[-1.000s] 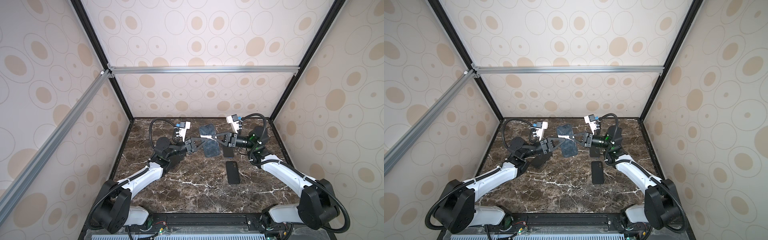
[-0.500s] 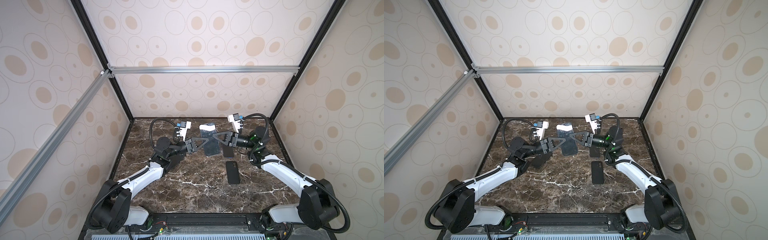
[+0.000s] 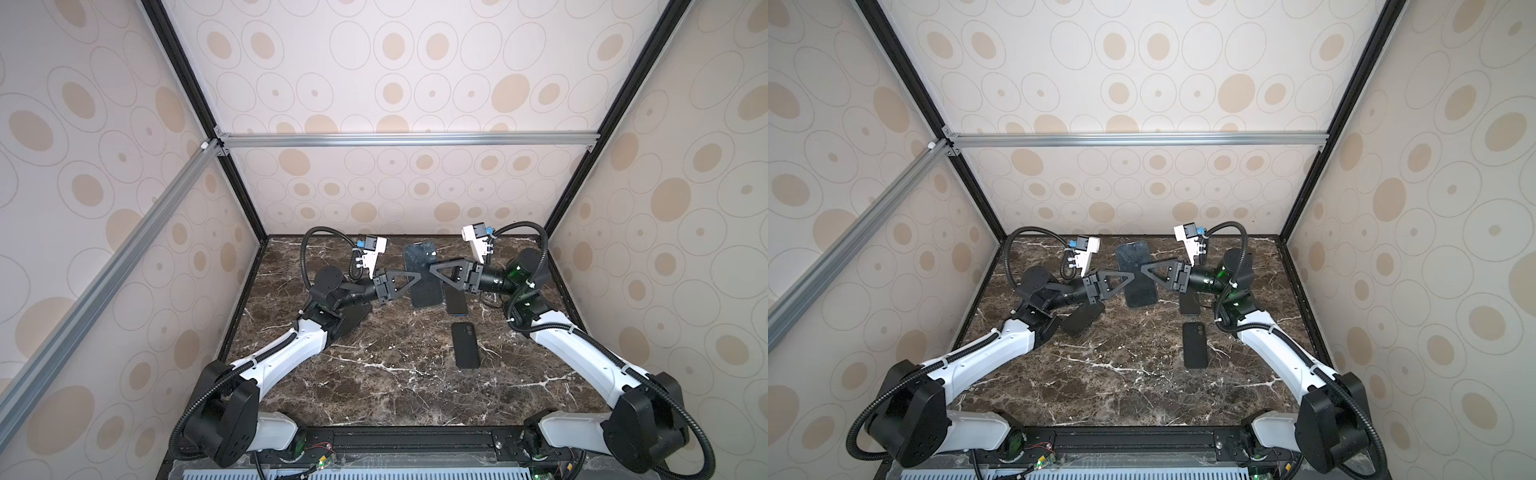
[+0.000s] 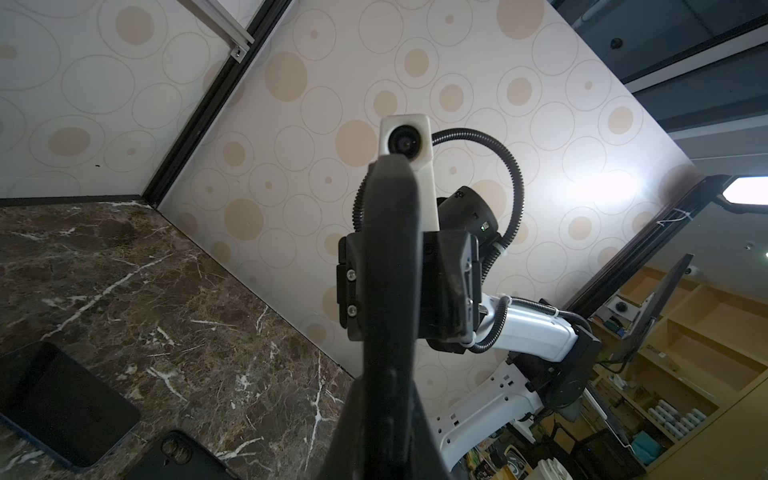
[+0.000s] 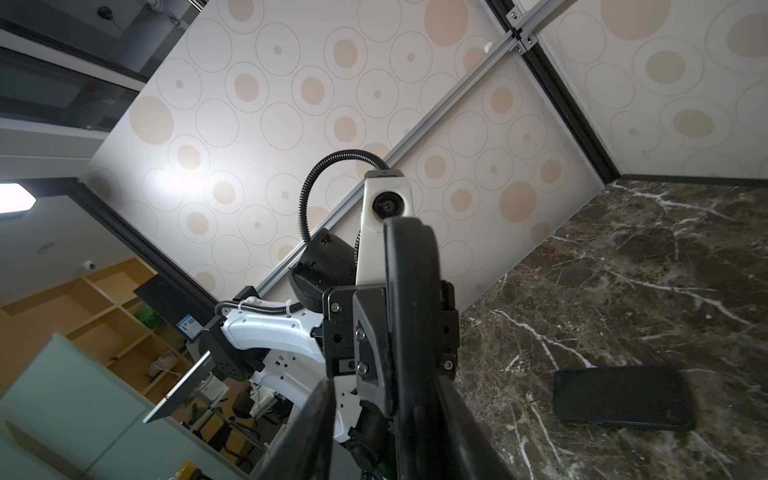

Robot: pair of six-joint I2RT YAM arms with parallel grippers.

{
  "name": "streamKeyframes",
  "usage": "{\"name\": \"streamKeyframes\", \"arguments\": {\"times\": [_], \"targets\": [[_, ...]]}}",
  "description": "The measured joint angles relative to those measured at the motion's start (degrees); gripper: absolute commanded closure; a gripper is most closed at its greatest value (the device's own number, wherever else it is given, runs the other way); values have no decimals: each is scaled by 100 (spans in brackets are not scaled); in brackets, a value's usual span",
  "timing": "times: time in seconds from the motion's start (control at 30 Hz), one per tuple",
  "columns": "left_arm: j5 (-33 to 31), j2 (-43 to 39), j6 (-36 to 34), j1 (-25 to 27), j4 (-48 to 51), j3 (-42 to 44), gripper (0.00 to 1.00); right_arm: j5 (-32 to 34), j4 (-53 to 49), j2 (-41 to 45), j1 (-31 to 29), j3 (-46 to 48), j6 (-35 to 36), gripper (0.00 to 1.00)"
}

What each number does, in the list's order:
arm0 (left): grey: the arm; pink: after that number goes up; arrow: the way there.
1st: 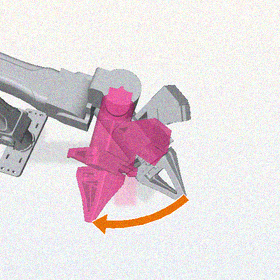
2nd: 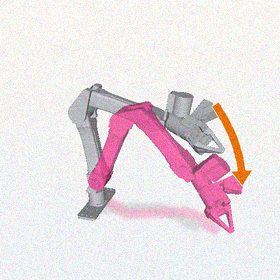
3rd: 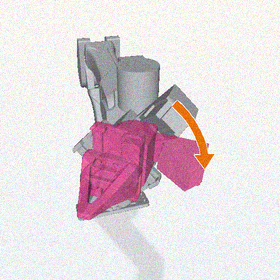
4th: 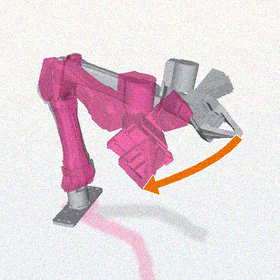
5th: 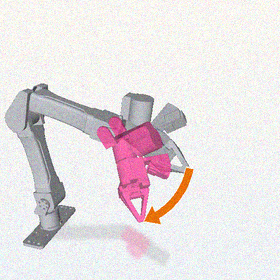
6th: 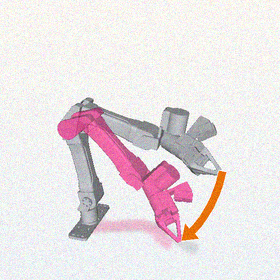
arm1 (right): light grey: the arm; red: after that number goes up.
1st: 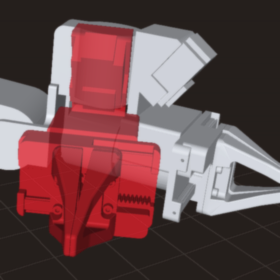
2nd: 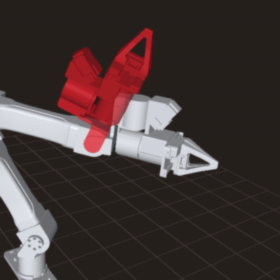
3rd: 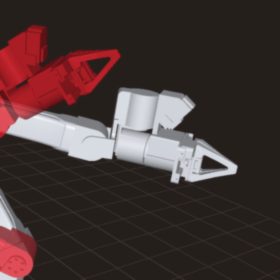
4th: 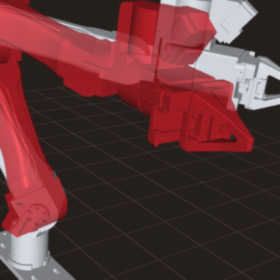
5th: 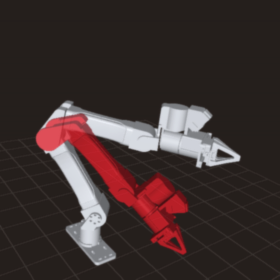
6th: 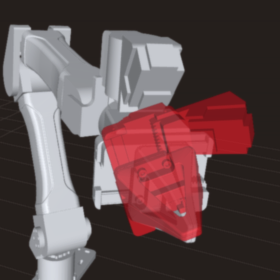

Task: Take the phone out of the phone case

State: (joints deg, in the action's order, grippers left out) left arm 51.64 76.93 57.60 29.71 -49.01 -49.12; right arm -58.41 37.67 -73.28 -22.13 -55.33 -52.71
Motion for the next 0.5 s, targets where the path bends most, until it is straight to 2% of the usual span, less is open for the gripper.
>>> {"name": "streamKeyframes", "arguments": {"times": [0.1,0.37,0.5], "targets": [[-184,-181,-306,4,435,-4,100,170,-199,133,0,-15,116,35],[-850,-669,-1185,15,1534,-251,100,1071,-704,597,0,-125,584,25],[-1008,-697,-1491,22,1808,-299,100,1504,-645,643,0,-111,640,25]]}}
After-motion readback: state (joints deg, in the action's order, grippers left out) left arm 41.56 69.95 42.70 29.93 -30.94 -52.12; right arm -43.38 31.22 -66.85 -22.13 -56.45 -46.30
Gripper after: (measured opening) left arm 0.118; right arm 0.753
